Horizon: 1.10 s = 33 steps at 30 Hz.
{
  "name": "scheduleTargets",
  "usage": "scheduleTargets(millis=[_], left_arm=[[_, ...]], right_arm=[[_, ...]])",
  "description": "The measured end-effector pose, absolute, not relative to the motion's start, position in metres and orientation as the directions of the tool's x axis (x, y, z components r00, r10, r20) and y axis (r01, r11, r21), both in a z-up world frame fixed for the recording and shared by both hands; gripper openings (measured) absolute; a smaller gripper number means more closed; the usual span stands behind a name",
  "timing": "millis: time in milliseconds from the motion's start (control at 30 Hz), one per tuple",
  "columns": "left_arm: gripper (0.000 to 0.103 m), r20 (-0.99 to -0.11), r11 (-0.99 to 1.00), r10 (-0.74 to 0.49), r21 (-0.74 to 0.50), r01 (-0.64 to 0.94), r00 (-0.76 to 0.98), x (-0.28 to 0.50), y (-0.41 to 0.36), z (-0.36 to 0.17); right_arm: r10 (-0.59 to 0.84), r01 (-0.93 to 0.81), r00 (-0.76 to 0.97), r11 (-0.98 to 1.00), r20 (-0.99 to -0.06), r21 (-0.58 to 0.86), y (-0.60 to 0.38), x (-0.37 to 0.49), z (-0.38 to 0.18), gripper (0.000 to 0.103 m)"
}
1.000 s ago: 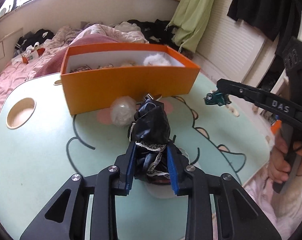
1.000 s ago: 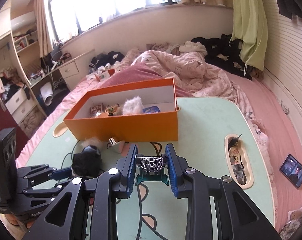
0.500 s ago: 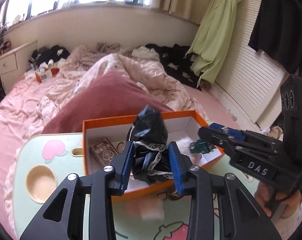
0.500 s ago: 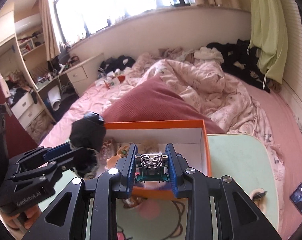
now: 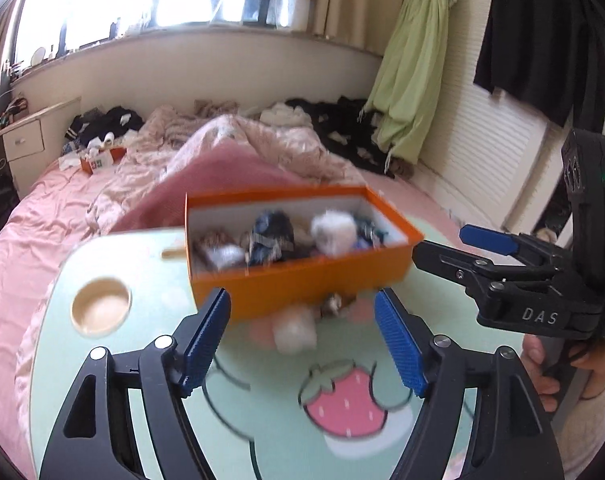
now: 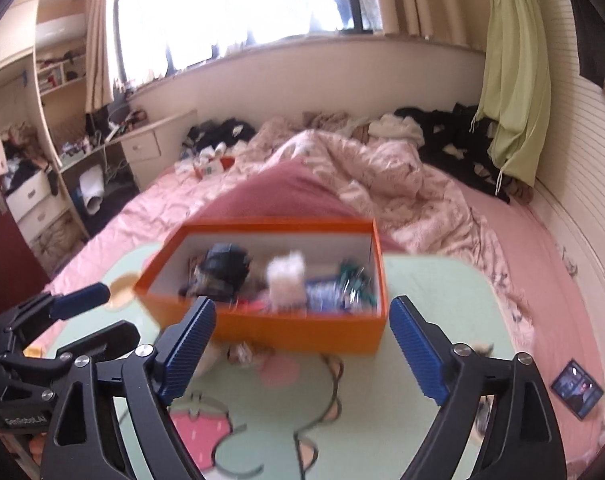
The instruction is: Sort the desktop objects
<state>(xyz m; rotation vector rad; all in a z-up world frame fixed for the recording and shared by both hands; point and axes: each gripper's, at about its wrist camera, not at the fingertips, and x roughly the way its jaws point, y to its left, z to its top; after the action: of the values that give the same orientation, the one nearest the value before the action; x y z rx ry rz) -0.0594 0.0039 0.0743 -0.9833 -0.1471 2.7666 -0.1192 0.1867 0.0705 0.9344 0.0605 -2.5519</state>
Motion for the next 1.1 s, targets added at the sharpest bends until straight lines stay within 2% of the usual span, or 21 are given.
scheduleTargets(millis=[133,333,400,600,767,1000,1033,1067,1100], left_arm=[[0.075,-0.667,-0.974,0.224,-0.178,-0.140,-0.711,-0.038,0.009,0.048],[0.075,-0.693,-0.988,0.153,-0.108,-0.107,-0.704,-0.020,0.023,0.020],[0.075,-0.704,-0.989,0.146,-0.109,-0.097,-0.695,-0.019,0.023,0.013],[0.084,-0.718,-0.995,0.102,-0.085,-0.058,-0.688,-0.019,0.020,0.003],[0.092,-0.719,-0.997,0.083,-0.068,-0.049,-0.690,-0.021,0.020,0.001],[0.093,-0.725,-0.999,0.044,-0.016,-0.047,-0.688,-0.022,0.026,-0.001],[0.096,-0.725,-0.999,0.042,-0.014,-0.047,-0.688,-0.022,0.026,-0.001],[0.103,-0.729,-0.999,0.037,-0.012,-0.042,-0.684,-0.023,0.026,-0.002],[0.103,-0.732,-0.999,0.034,-0.013,-0.036,-0.681,-0.023,0.025,-0.002]], right_arm=[[-0.379,0.418,-0.586,-0.899,-0.716,0.134,0.187,-0.097,0.039,0.090],[-0.277,0.383,-0.590,-0.923,-0.758,0.039,0.184,-0.073,0.002,0.090],[-0.269,0.374,-0.562,-0.926,-0.782,0.049,0.186,-0.075,-0.010,0.090],[-0.225,0.347,-0.583,-0.938,-0.781,0.012,0.189,-0.074,-0.020,0.103],[-0.224,0.338,-0.596,-0.941,-0.771,0.011,0.192,-0.073,-0.022,0.103],[-0.213,0.317,-0.610,-0.948,-0.763,0.011,0.193,-0.074,-0.020,0.103],[-0.211,0.313,-0.611,-0.950,-0.763,0.012,0.194,-0.074,-0.020,0.103],[-0.209,0.311,-0.612,-0.950,-0.763,0.011,0.194,-0.074,-0.020,0.103],[-0.208,0.309,-0.612,-0.951,-0.763,0.012,0.194,-0.074,-0.020,0.103]])
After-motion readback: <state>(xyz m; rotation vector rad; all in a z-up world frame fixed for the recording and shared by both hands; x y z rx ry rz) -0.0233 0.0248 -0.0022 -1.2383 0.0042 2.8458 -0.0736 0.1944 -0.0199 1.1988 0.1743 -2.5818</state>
